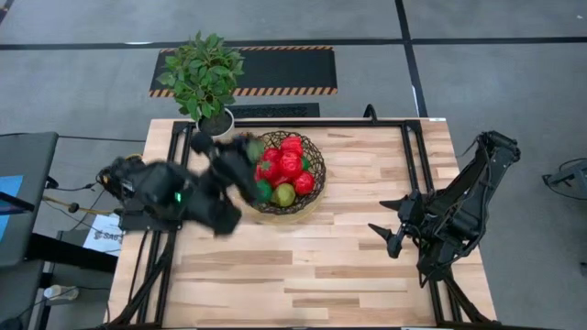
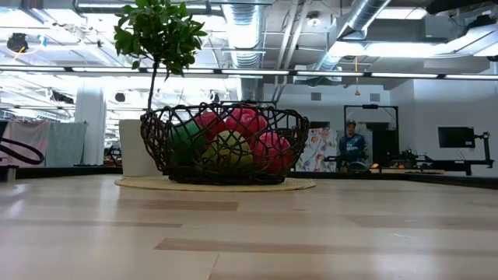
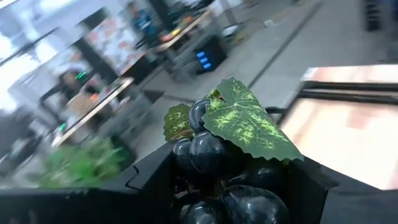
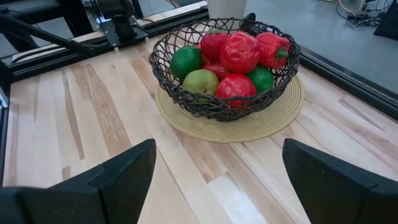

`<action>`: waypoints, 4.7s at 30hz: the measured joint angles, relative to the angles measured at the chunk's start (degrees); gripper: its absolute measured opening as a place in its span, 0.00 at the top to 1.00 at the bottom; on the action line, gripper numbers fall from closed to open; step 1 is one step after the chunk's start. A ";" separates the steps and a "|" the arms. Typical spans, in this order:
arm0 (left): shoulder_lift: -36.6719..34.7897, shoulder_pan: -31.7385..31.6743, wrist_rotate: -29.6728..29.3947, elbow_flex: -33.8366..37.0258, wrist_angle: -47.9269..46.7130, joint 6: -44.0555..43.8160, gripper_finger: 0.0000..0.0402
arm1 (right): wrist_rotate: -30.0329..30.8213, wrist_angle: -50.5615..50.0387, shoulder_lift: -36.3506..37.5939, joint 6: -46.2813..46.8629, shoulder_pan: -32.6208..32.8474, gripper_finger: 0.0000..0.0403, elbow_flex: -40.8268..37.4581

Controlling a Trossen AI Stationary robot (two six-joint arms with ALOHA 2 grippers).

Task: Build produce basket
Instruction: Put the black grapes into the basket, then return to Home Position

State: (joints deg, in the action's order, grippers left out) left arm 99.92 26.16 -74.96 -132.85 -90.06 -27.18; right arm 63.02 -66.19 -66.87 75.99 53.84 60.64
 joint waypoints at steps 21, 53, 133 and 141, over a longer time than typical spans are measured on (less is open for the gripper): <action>-20.94 -24.66 15.85 65.70 54.66 -0.05 0.47 | 0.00 -2.33 0.02 0.06 0.00 0.09 0.00; -7.37 -20.14 33.61 75.73 89.06 18.60 0.27 | -1.42 -2.29 0.02 0.07 0.00 0.09 0.00; -67.46 -29.82 82.17 128.67 135.23 0.80 0.10 | -24.20 52.36 66.71 -52.24 -30.85 0.09 -45.88; -67.54 -30.26 86.00 132.04 137.27 1.07 0.10 | -36.76 62.42 66.65 -61.30 -34.29 0.09 -51.05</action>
State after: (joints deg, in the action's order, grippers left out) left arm 32.38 -4.10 11.04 -0.82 47.21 -26.10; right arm 26.27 -3.78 -0.22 14.68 19.55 9.59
